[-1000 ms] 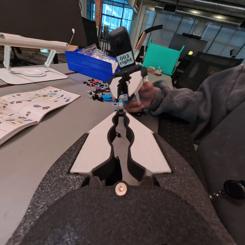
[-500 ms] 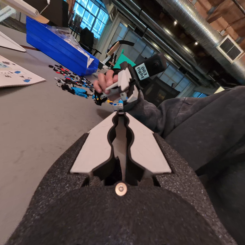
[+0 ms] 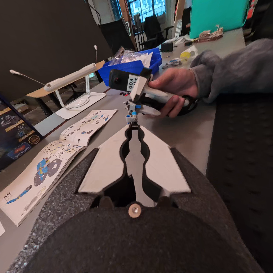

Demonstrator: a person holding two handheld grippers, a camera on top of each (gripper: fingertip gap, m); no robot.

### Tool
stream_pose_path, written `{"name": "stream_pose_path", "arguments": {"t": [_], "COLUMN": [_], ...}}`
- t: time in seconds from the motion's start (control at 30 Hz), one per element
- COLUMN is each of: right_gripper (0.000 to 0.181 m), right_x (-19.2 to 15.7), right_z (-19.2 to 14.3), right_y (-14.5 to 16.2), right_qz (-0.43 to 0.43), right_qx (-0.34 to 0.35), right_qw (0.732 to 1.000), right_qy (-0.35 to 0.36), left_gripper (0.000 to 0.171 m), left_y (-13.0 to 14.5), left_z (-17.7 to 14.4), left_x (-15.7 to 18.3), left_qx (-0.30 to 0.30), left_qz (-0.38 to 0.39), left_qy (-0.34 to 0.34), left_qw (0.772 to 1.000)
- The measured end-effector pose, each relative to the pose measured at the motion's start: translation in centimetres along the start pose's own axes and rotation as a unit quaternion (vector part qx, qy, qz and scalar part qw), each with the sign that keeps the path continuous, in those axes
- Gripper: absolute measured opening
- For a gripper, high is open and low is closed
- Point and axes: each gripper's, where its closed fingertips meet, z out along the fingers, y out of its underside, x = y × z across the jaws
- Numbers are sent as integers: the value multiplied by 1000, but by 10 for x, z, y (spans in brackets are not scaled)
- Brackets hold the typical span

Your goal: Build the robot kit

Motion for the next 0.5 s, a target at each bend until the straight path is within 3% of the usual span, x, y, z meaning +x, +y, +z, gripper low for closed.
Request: {"name": "stream_pose_path", "arguments": {"t": [0.5], "right_gripper": [14], "right_x": [2], "right_z": [0], "right_y": [5], "right_qz": [-35], "right_qx": [-23], "right_qw": [999], "right_qy": [24], "left_gripper": [6], "left_y": [3], "left_z": [0], "left_x": [1], "left_qx": [-4], "left_qz": [-41], "left_qy": [22], "left_qw": [999]}}
